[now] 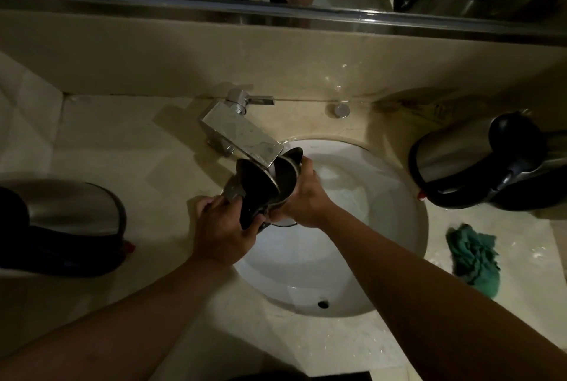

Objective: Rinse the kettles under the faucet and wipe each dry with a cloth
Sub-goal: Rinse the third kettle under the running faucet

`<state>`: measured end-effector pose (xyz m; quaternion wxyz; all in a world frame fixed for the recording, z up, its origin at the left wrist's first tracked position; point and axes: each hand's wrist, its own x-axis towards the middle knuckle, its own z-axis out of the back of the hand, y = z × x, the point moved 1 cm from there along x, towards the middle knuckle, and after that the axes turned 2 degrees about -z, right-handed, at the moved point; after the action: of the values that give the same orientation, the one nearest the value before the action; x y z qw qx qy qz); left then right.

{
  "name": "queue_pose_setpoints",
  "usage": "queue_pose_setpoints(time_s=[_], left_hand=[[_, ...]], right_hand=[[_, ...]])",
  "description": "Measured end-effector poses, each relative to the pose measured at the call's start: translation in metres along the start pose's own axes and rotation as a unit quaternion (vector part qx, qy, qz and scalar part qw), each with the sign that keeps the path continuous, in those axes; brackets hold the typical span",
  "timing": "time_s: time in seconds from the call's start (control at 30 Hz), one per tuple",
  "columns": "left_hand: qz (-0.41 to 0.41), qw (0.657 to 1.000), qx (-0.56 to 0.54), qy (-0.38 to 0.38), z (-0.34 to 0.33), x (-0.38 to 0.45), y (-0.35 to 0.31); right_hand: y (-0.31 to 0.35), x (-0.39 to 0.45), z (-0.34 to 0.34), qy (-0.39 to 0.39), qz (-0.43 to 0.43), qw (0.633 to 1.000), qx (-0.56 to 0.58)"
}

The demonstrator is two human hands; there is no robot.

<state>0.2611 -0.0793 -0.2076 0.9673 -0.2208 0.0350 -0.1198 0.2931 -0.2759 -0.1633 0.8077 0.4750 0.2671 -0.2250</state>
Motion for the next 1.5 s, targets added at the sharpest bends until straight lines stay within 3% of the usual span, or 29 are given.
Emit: queue_pose_setpoints(time_s=[0.3,0.5,0.63,1.13,1.5], left_hand=[[-0.033,0.999,0.001,-0.036,0.0018,-0.0010,-0.0018],[-0.034,0.999,-0.008,-0.037,0.0012,-0.0012,-0.0005],[-0.029,0.999,-0.006,-0.041,0.0017,-0.0013,-0.0003],[-0.001,1.000,0.001,0.003,0.0004,0.0005,-0.0002],[-0.015,1.000,0.001,-0.013,0.0046,-0.0002,-0.0047]], right_hand=[[-0.0010,0.0004,0.0022,0.020,-0.006,0.999,0.030],[0.0009,-0.0037,0.0034,0.010,-0.004,0.999,-0.039],[0.0035,-0.0029,0.0041,0.019,-0.006,1.000,0.009],[0.0011,-0.0007,0.0008,0.011,-0.011,1.000,0.011],[0.0013,-0.0001,-0.0017,-0.015,0.014,0.999,-0.040]])
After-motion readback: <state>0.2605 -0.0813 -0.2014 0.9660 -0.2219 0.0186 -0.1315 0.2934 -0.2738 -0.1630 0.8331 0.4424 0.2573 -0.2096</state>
